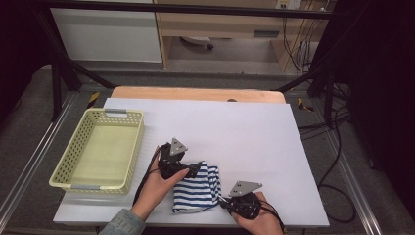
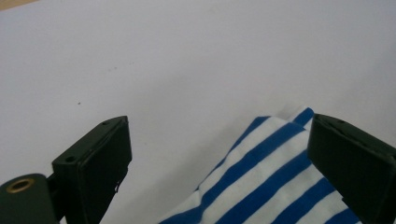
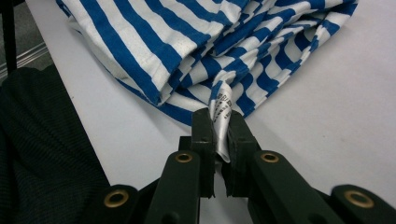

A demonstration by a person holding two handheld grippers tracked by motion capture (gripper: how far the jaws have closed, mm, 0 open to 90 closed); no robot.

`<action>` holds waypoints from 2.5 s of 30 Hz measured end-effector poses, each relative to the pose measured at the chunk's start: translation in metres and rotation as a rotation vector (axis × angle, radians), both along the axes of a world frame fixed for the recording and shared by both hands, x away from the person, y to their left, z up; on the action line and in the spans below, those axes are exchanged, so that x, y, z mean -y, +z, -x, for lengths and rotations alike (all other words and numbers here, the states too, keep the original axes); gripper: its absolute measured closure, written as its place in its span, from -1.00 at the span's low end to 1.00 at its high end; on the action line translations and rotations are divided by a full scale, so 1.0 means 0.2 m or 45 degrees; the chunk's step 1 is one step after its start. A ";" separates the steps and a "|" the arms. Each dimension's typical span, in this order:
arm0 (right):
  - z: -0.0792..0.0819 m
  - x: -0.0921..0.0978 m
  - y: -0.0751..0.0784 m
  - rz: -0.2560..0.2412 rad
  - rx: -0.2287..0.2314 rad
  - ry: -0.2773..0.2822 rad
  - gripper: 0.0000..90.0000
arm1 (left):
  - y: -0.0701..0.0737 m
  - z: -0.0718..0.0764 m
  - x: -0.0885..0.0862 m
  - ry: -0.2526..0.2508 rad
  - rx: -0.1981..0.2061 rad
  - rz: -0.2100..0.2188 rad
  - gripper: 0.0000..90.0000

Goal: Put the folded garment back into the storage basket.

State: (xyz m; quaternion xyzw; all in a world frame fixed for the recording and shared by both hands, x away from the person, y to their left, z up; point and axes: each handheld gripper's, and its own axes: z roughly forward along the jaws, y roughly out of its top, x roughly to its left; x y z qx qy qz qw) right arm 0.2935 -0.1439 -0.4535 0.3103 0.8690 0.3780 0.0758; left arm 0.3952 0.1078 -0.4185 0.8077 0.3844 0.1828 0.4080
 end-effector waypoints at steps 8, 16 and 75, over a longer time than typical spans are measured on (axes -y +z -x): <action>0.00 0.00 0.00 0.007 0.016 0.016 0.88 | 0.01 -0.05 -0.04 0.068 0.010 0.051 -0.84; 0.00 -0.01 0.00 0.013 0.007 0.013 0.88 | 0.00 -0.02 -0.13 0.106 0.017 0.062 -0.84; 0.00 -0.01 0.00 -0.007 0.031 0.045 0.89 | -0.14 0.07 -0.19 0.024 -0.082 0.115 0.92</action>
